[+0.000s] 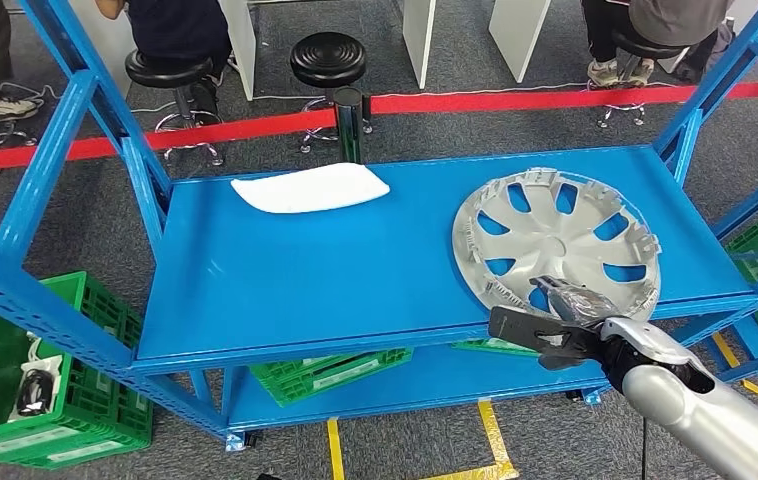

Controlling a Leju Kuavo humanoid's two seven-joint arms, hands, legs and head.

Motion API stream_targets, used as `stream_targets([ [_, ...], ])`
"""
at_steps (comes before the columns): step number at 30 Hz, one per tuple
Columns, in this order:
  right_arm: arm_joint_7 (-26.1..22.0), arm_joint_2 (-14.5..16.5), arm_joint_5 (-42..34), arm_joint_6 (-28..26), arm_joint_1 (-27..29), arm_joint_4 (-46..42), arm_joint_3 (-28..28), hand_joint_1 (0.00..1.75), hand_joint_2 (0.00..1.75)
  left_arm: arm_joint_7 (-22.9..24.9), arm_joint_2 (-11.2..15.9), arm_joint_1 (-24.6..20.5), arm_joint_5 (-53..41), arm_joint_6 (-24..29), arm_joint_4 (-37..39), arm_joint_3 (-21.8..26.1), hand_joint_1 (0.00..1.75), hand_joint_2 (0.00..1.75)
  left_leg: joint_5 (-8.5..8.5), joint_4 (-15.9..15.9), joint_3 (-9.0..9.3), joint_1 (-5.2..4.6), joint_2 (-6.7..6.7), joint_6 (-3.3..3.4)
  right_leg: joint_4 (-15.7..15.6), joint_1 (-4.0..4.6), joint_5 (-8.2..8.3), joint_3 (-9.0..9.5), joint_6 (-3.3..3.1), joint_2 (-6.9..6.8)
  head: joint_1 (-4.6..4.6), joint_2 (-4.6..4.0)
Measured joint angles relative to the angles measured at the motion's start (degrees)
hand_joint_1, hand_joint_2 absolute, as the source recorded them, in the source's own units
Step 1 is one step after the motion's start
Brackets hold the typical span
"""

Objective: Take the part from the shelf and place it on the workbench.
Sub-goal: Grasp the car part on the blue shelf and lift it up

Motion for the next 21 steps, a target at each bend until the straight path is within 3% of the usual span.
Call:
stream_targets([
  [8,0.44,0.32,-3.0,6.44,-0.59,1.56,1.99,0.0,1.75,-0.34,-0.81,-0.15,0.03,0.03,0.06,0.0,0.0,0.0,0.01,0.0,0.08,0.03,-0.15,-0.01,0.0,0.02,0.0,0.11,0.0,-0.02,-0.02,0.0],
  [21,0.5,1.88,-0.42,6.56,-2.87,4.32,3.14,0.0,1.75,0.0,-0.85,-0.11,0.46,0.1,0.33,0.0,0.0,0.0,0.0,-0.02,0.18,0.07,0.06,-0.01,-0.05,0.05,0.01,0.33,0.01,0.0,-0.04,0.0],
])
